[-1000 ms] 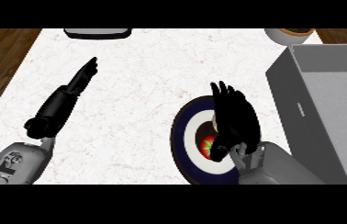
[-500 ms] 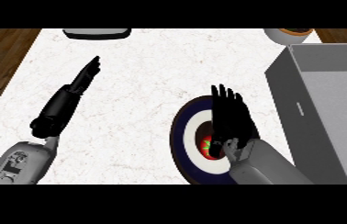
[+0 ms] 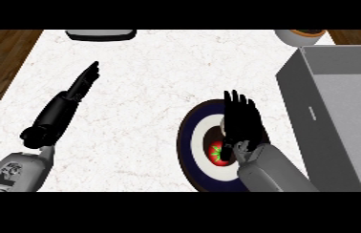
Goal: Pick the cupcake from the plate and place it in the cardboard box
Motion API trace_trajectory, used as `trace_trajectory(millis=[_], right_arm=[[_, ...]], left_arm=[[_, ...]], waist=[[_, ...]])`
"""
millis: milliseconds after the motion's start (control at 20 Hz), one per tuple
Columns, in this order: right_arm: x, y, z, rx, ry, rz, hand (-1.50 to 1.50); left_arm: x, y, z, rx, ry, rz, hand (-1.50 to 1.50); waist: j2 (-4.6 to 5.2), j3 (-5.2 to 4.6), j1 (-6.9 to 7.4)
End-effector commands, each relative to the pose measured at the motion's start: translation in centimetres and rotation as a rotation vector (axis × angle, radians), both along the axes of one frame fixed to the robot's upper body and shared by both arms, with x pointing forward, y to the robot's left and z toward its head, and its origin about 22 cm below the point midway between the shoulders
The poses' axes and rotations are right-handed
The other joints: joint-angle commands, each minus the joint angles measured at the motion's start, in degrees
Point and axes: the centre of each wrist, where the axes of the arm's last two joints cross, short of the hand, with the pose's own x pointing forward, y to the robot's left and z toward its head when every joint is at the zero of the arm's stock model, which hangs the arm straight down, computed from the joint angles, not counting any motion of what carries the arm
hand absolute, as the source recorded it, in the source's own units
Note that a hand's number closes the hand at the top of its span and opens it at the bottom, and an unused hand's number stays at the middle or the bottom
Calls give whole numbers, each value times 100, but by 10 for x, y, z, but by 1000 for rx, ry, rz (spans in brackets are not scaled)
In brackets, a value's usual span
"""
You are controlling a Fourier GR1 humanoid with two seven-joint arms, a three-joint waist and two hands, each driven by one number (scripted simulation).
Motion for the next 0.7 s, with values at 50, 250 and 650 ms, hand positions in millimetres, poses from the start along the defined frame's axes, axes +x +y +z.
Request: trace_trajectory(millis=[50,250,650], right_arm=[[-7,4,-3,-31,52,-68,-150],[4,1,-22,-78,61,-97,-150],[4,-13,-48,-66,63,-131,-150]], left_arm=[[-10,-12,15,-2,-3,-2,0],[-2,-13,-2,-8,11,-26,0],[-13,-11,14,20,-7,1,0]], waist=[[-9,2,5],[0,0,4],[0,2,17]])
